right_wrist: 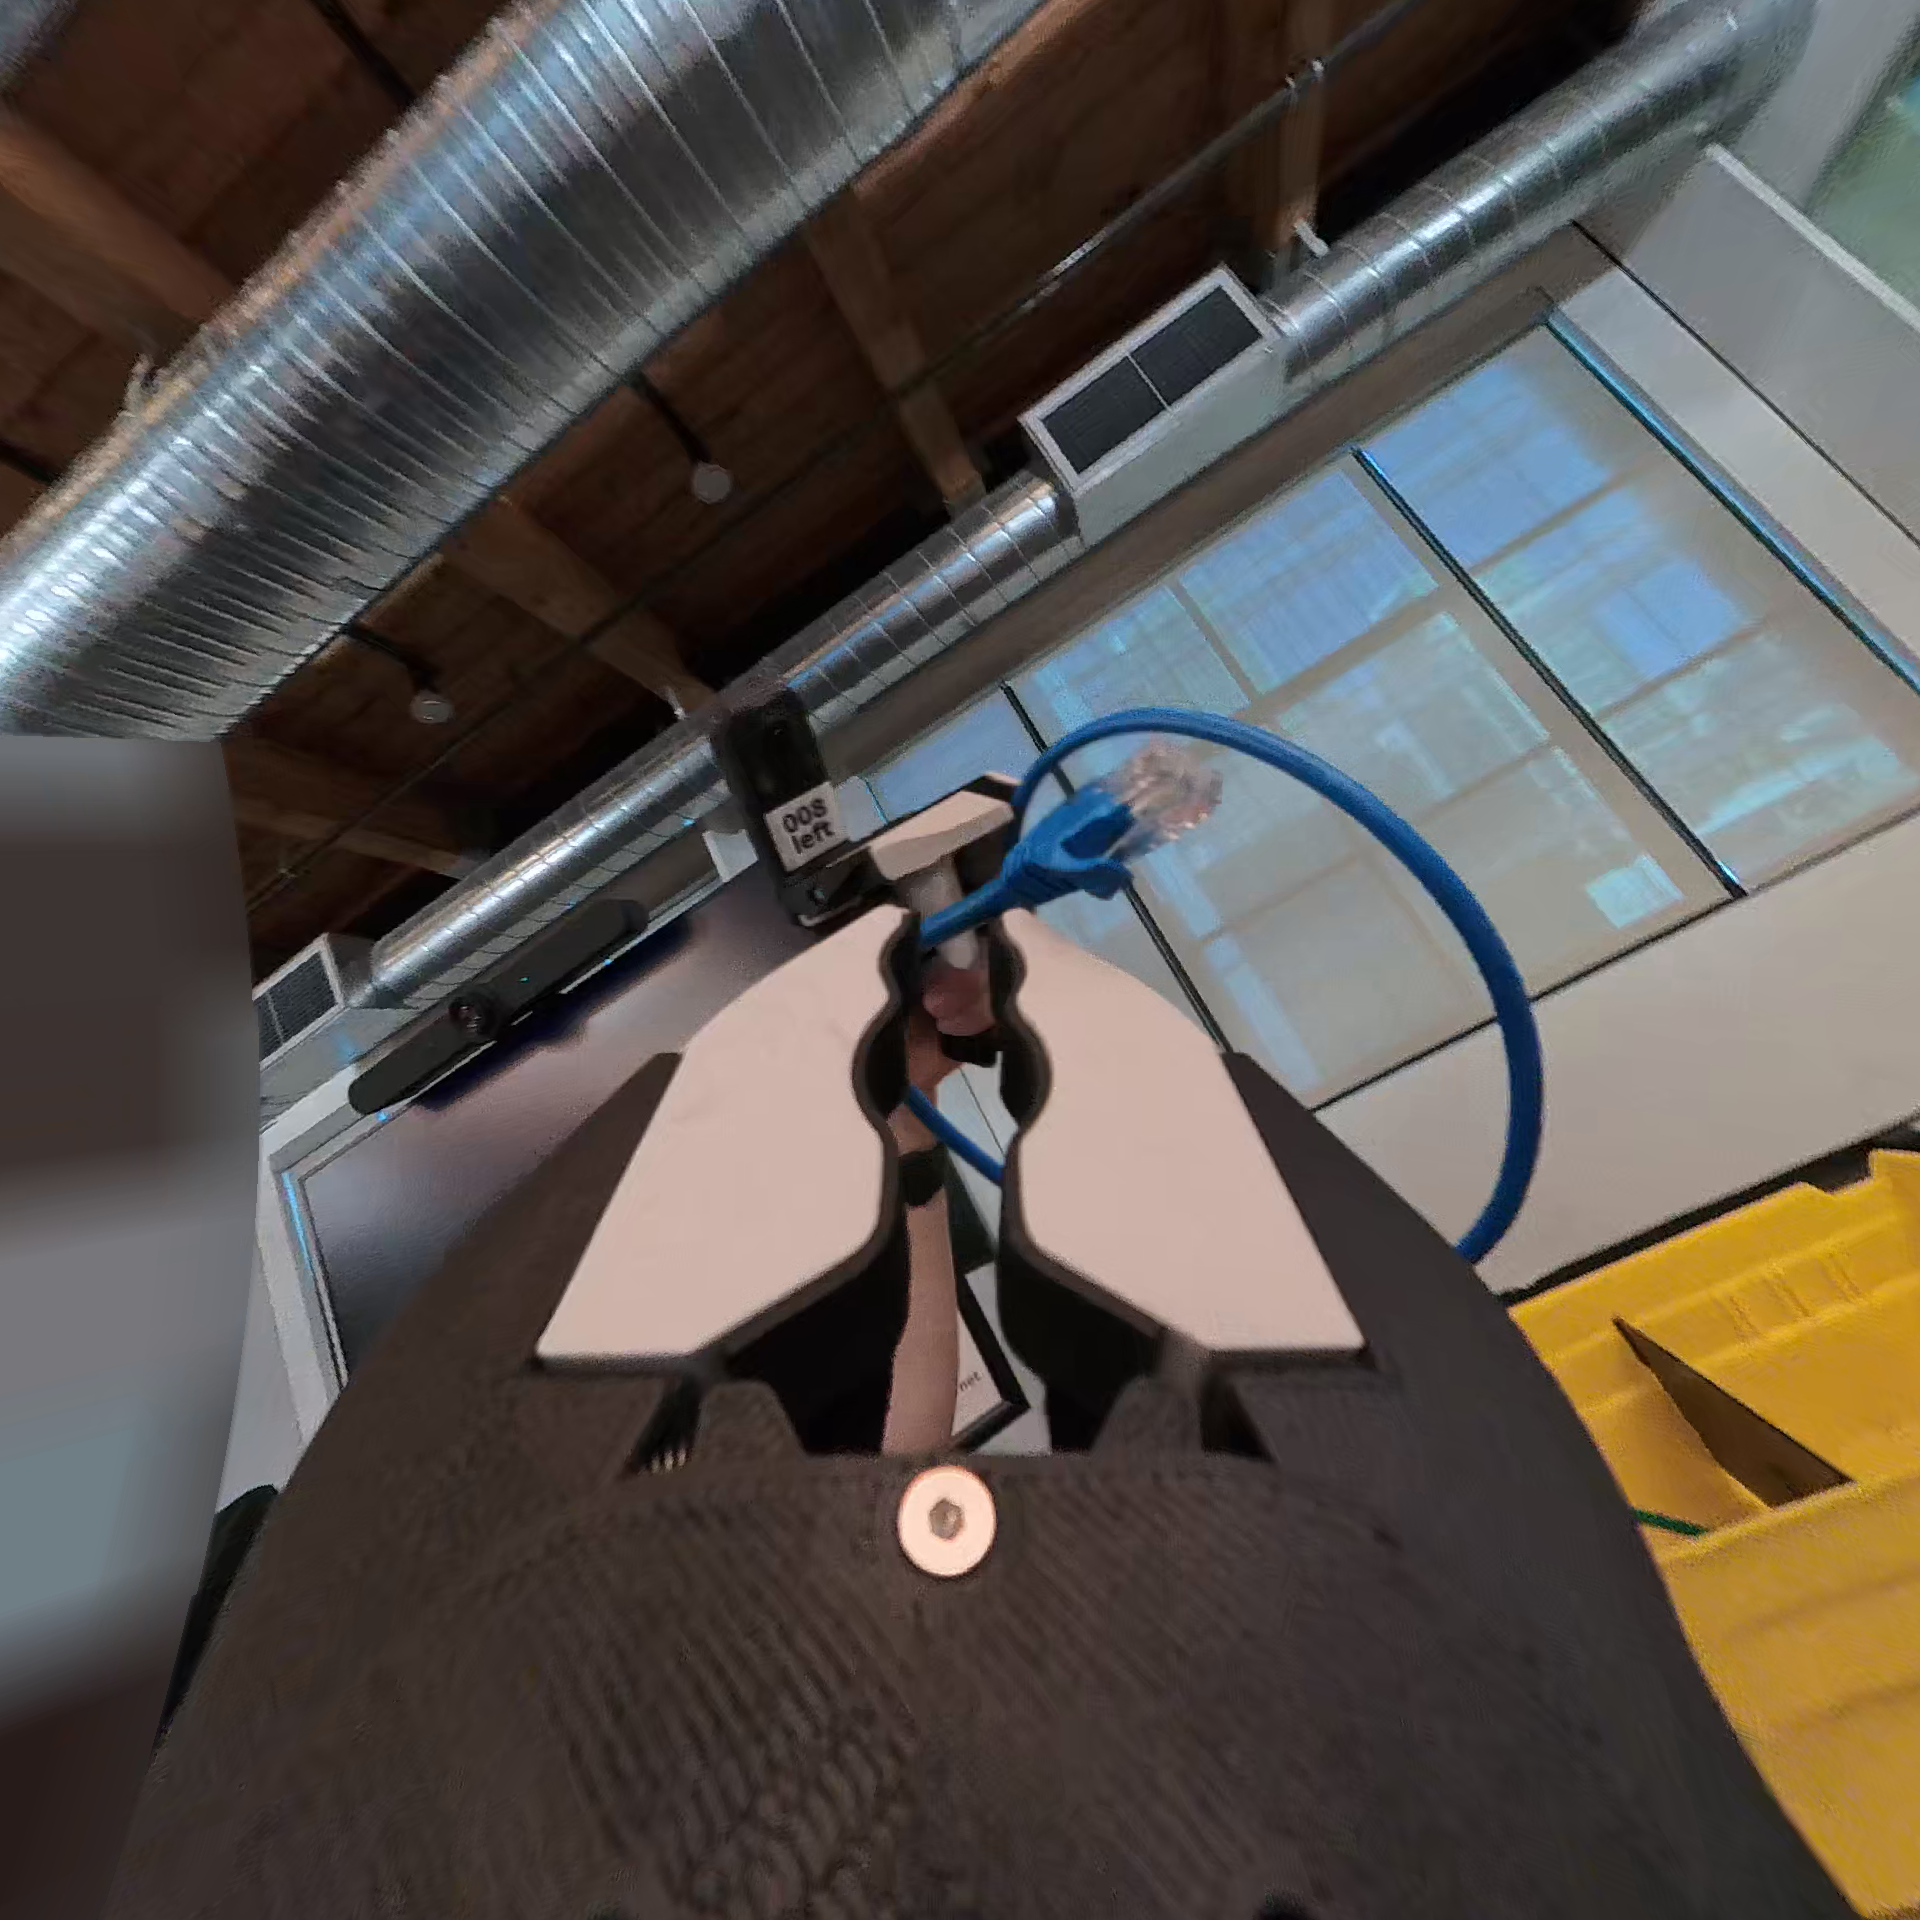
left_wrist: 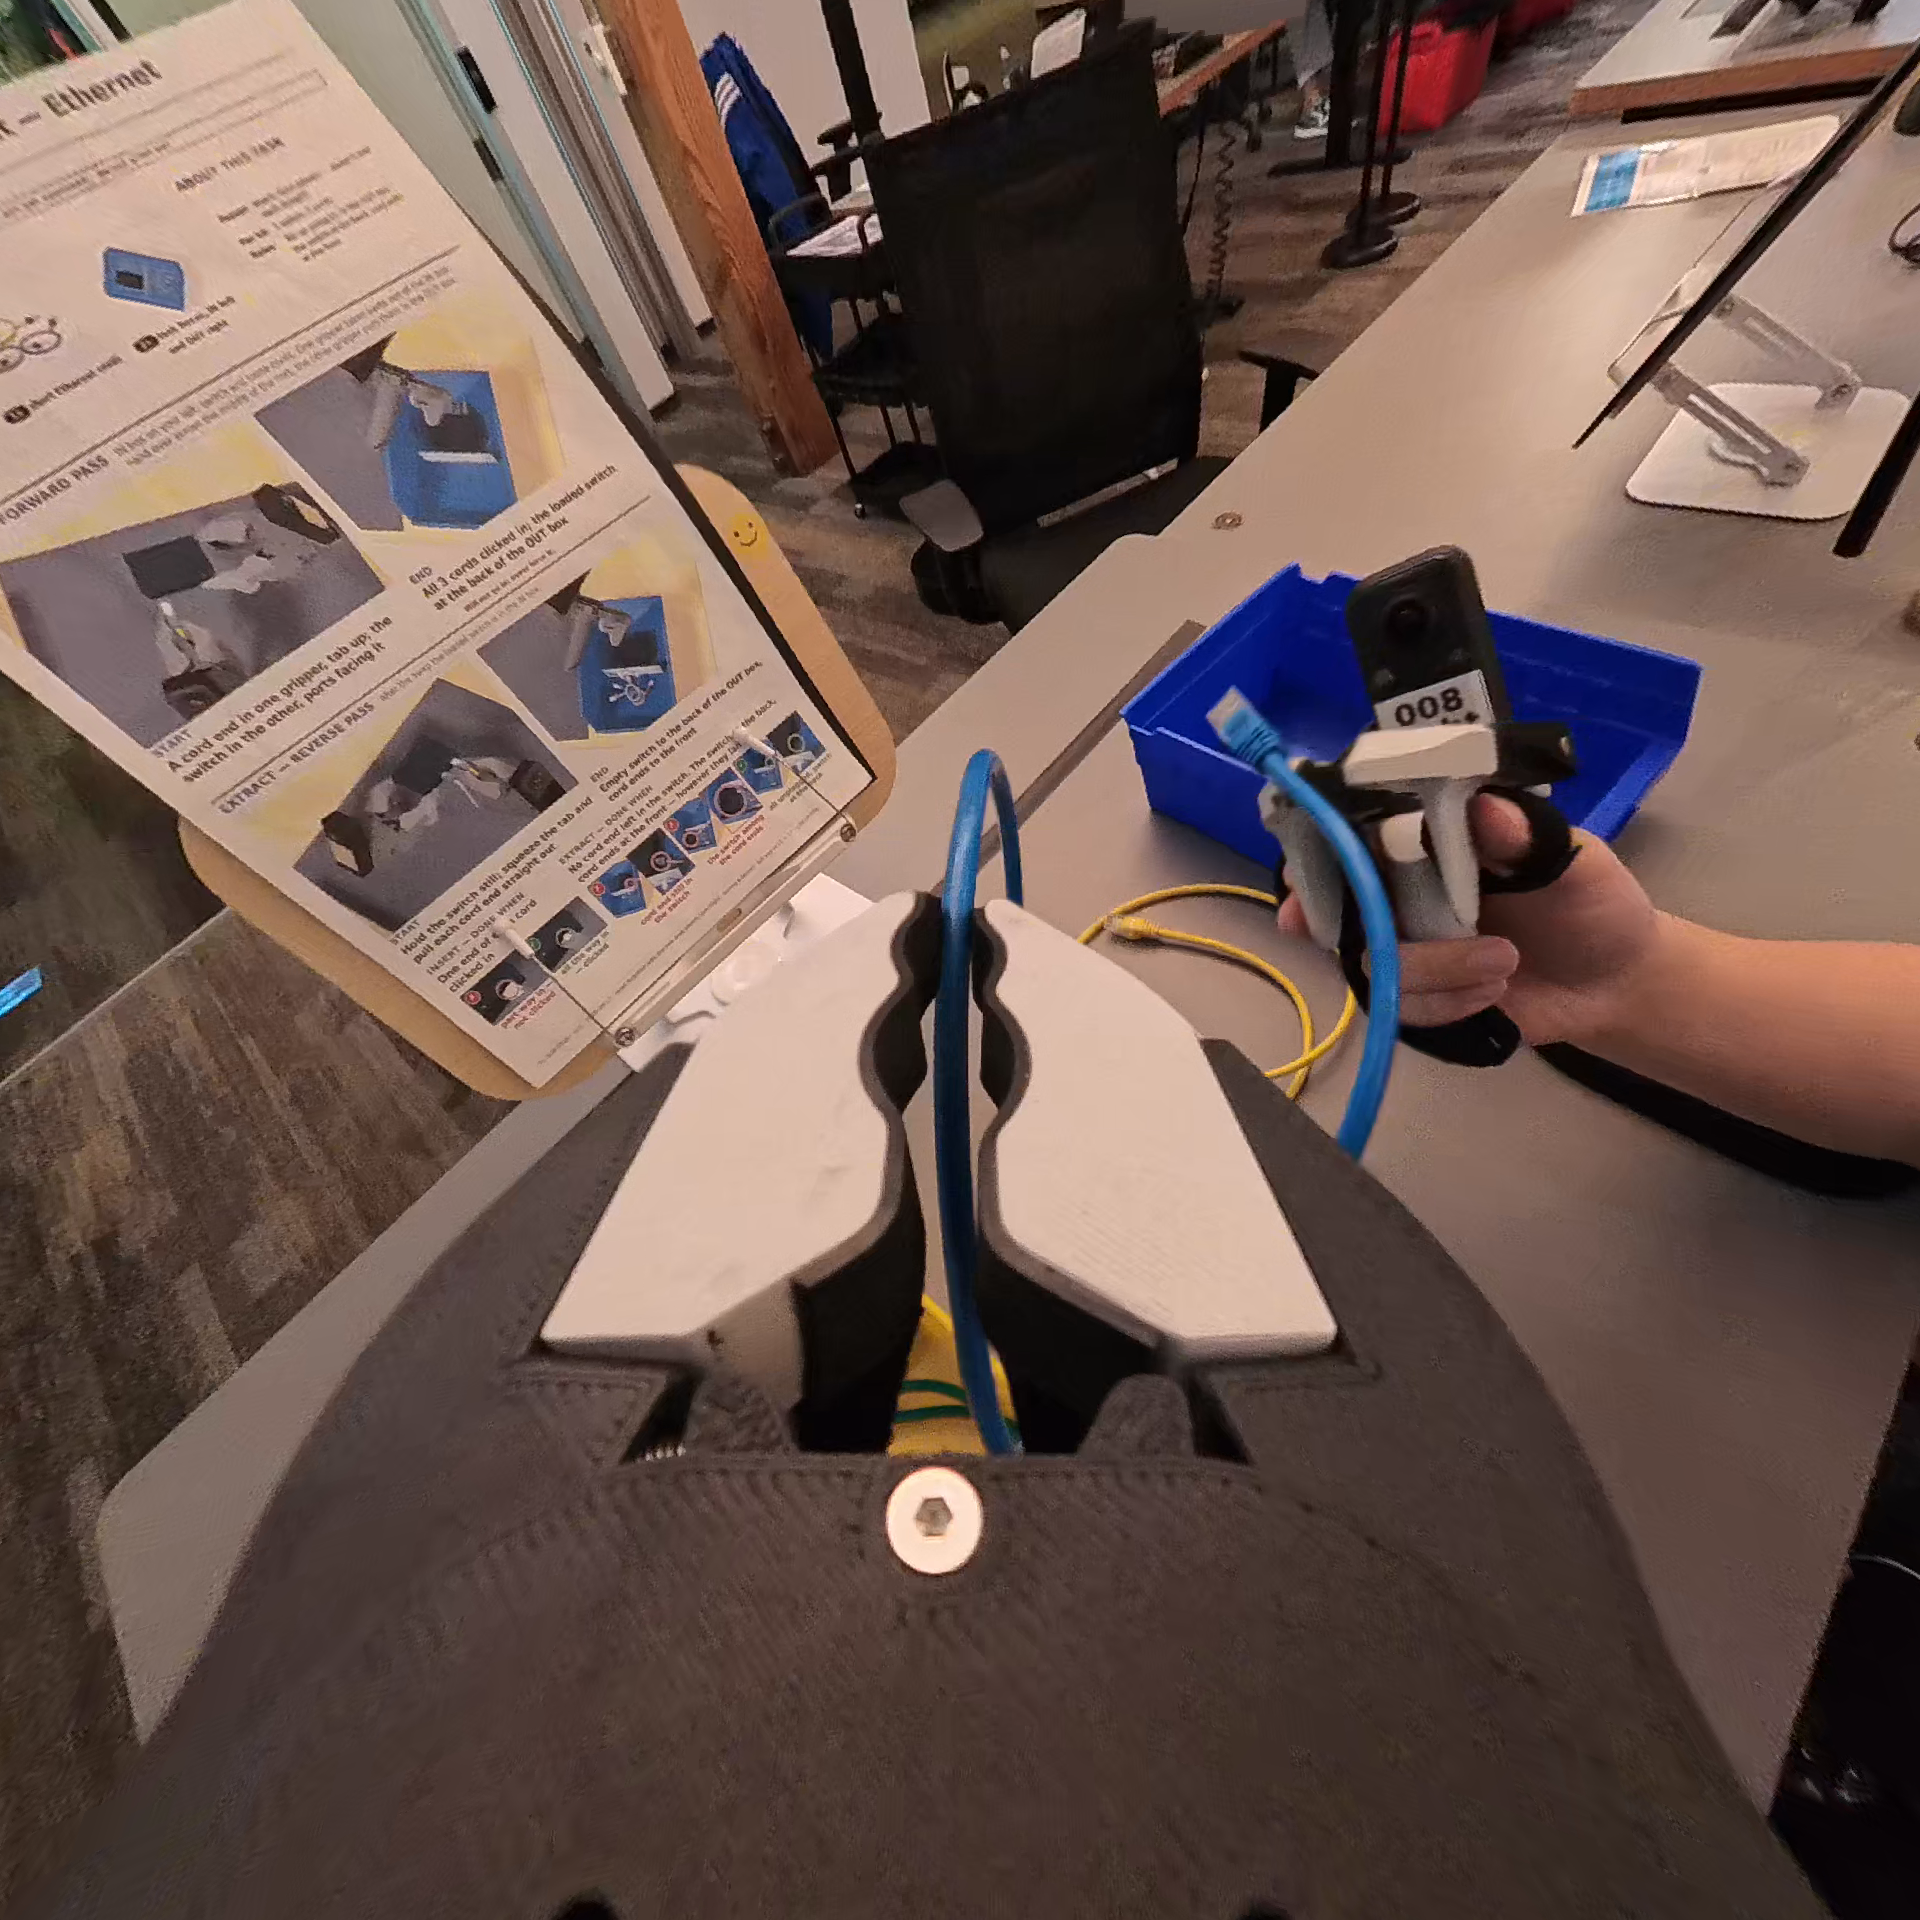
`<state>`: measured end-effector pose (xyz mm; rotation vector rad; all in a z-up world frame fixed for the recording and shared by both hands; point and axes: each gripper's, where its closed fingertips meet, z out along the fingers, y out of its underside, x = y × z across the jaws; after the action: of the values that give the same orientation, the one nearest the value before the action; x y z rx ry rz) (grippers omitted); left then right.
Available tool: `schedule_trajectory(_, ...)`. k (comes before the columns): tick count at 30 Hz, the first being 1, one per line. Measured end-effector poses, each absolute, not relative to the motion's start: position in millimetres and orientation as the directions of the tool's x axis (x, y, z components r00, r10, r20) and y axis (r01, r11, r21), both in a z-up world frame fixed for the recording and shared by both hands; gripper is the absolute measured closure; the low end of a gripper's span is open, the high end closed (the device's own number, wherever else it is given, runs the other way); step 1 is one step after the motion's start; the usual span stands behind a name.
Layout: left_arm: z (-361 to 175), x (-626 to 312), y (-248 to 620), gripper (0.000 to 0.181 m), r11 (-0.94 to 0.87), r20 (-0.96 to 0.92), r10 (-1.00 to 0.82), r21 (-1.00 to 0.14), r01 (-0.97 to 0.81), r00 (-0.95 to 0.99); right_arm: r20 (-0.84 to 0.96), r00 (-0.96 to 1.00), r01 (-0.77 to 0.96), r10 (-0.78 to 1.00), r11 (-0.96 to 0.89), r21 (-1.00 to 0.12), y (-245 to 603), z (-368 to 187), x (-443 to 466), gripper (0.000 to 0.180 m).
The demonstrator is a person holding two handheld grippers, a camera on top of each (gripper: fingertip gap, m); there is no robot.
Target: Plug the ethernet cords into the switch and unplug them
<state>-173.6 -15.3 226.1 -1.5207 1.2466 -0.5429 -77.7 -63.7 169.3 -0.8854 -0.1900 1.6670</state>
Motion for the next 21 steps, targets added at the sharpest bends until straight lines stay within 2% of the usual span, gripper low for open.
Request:
schedule_trajectory(16,249.6,-164.3,-39.1,0.177,0.198,-0.362,-0.869,-0.88,-0.433,0.337,-0.571,-0.115,-0.737,0.813,-0.456,-0.499,-50.3,148.4,-98.1,0.166)
schedule_trajectory(21,247.3,-159.7,-45.2,0.177,0.214,-0.382,-0.867,-0.865,-0.454,0.32,-0.585,-0.215,-0.743,0.782,-0.52,-0.421,-52.0,149.3,-99.6,0.166)
